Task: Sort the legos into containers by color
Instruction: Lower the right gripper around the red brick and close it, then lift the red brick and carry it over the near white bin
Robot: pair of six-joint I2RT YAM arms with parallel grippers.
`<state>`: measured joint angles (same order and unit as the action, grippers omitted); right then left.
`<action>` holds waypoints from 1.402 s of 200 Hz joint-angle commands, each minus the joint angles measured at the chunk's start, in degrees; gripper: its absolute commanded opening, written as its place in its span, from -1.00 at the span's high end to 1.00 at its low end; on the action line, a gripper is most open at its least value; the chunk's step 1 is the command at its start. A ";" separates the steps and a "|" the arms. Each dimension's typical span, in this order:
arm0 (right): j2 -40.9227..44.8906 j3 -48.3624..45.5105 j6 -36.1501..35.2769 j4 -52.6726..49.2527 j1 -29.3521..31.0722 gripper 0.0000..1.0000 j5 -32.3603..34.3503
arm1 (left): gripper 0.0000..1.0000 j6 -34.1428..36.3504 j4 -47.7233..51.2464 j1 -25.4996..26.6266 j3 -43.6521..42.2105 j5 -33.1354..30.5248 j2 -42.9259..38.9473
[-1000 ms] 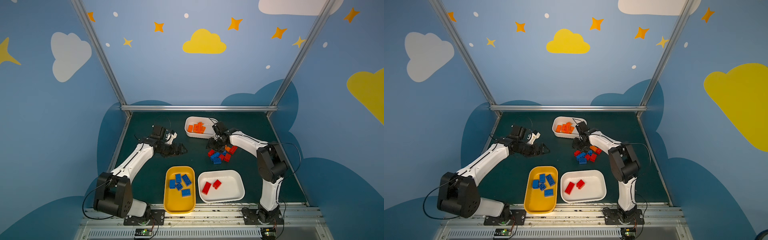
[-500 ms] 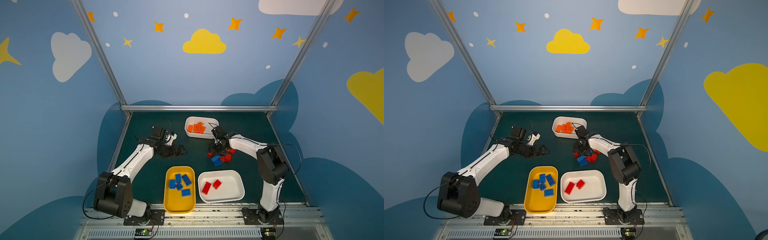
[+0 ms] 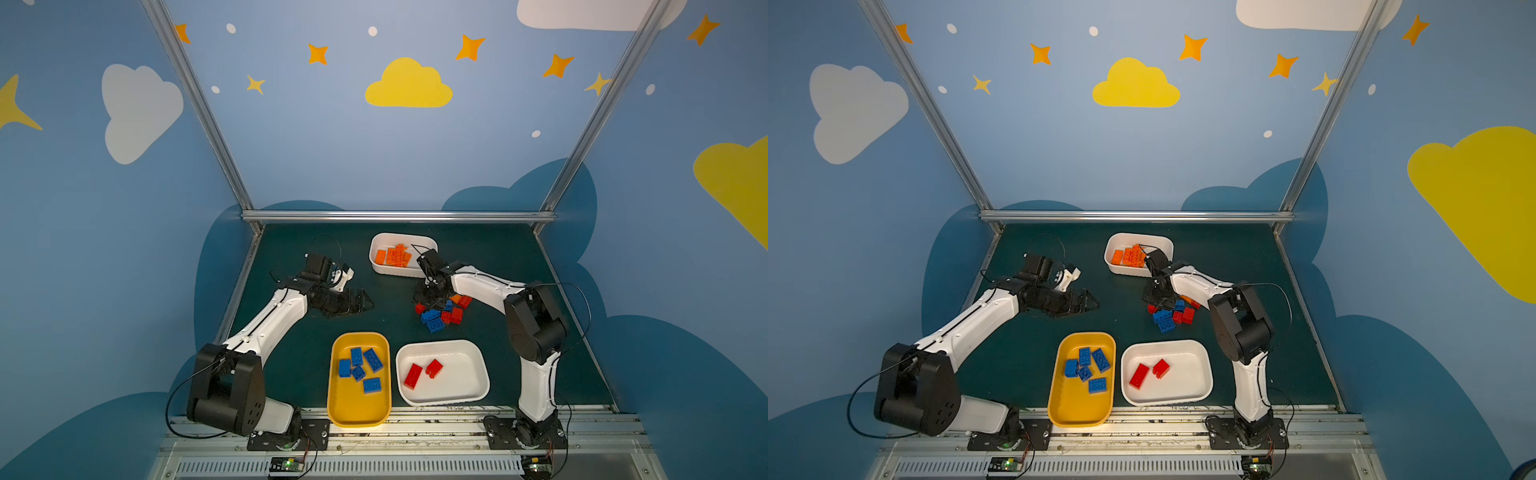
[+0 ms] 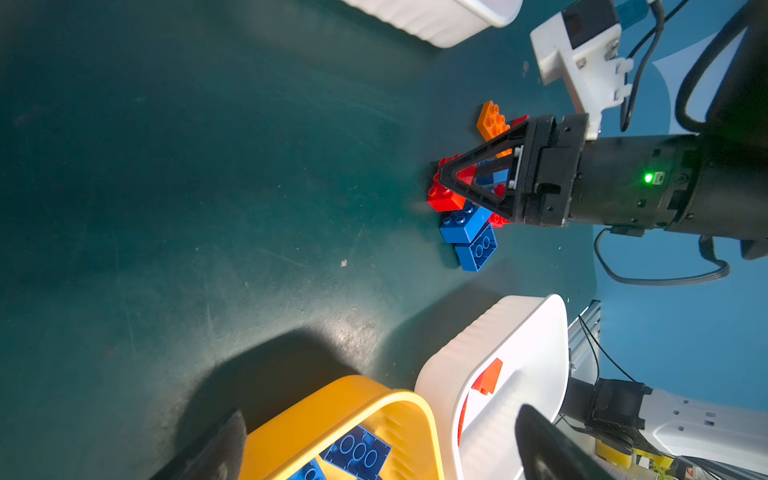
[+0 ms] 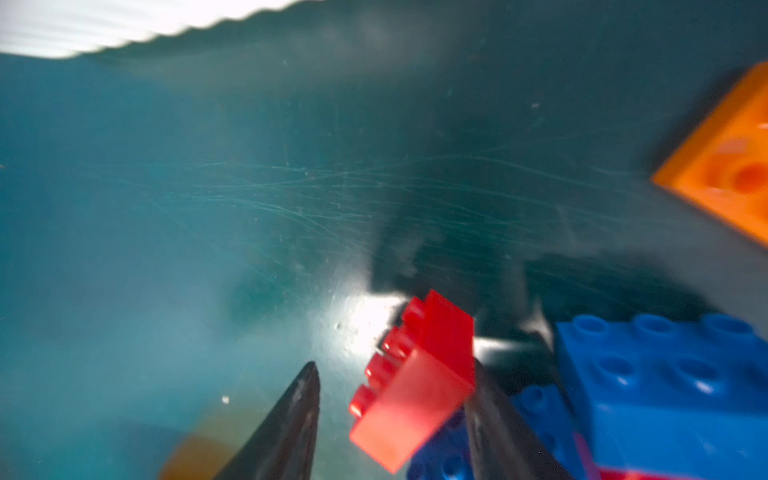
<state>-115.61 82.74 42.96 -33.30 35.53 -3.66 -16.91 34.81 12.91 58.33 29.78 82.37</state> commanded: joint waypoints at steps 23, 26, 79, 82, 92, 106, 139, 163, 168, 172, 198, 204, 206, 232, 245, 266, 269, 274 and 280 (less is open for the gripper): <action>-3.37 4.46 -2.84 -5.08 2.06 0.04 6.90 | -0.99 -0.15 -0.26 -0.16 -0.83 -0.12 -1.36; -3.43 4.46 -3.06 -5.15 2.13 0.05 7.17 | -0.99 -0.16 -0.26 -0.16 -0.84 -0.16 -1.41; -4.54 6.07 -7.13 -6.49 2.97 0.46 11.56 | -0.99 -0.50 -0.70 -0.16 -1.06 0.34 -1.40; -4.49 6.11 -7.25 -6.57 2.97 0.48 11.55 | -1.00 -0.53 -0.75 -0.15 -1.04 0.44 -1.37; -3.98 6.18 -7.79 -6.60 2.95 0.56 11.46 | -0.99 -0.75 -0.96 -0.07 -1.02 0.90 -1.52; -2.36 6.33 -9.56 -6.59 2.97 0.64 11.82 | -0.99 -1.08 -1.23 -0.07 -1.02 1.71 -1.68; 5.82 4.95 -17.66 -6.16 2.81 0.65 10.06 | -0.99 -2.05 -2.10 0.03 -1.02 4.02 -2.38; 14.24 0.41 -27.74 -5.64 2.94 0.66 3.59 | -0.99 -2.81 -2.48 0.55 -0.94 5.17 -2.73; 16.34 -1.23 -30.43 -5.66 3.01 0.65 1.63 | -1.00 -2.87 -2.46 0.69 -0.93 5.35 -2.74; 18.14 -2.59 -33.06 -5.49 3.10 0.65 -0.26 | -1.00 -2.95 -2.46 0.80 -0.93 5.46 -2.86; 30.22 -11.96 -44.88 -6.47 3.49 0.62 -11.70 | -0.99 -3.71 -3.06 1.57 -1.20 6.40 -3.11; 32.99 -13.68 -47.21 -7.41 3.49 0.62 -14.03 | -1.00 -3.88 -3.07 1.76 -1.21 6.75 -3.05; 33.87 -14.15 -47.96 -7.71 3.47 0.62 -14.93 | -0.99 -3.96 -3.08 1.86 -1.20 6.84 -3.12; 44.06 -20.99 -55.97 -11.51 4.51 0.61 -23.20 | -0.99 -4.33 -2.82 2.51 -1.11 7.56 -3.36; 48.60 -26.01 -62.04 -12.24 5.62 0.59 -25.22 | -0.99 -4.51 -2.81 2.65 -1.02 7.90 -3.36; 56.05 -35.25 -67.02 -8.50 7.16 0.57 -27.62 | -0.99 -4.58 -2.72 2.81 -0.93 8.07 -3.34; 56.89 -36.29 -67.26 -7.88 7.56 0.56 -27.44 | -0.99 -4.62 -2.72 2.78 -0.93 8.07 -3.35; 58.08 -37.68 -67.46 -6.79 8.26 0.57 -26.97 | -1.00 -4.63 -2.67 2.82 -0.93 8.05 -3.29; 58.91 -39.00 -68.06 -5.86 9.04 0.57 -26.92 | -0.99 -4.61 -2.49 2.83 -0.85 8.02 -3.20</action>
<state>-60.75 49.01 -17.19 -41.39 42.50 -26.59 -21.28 32.40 15.55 57.58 36.56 80.14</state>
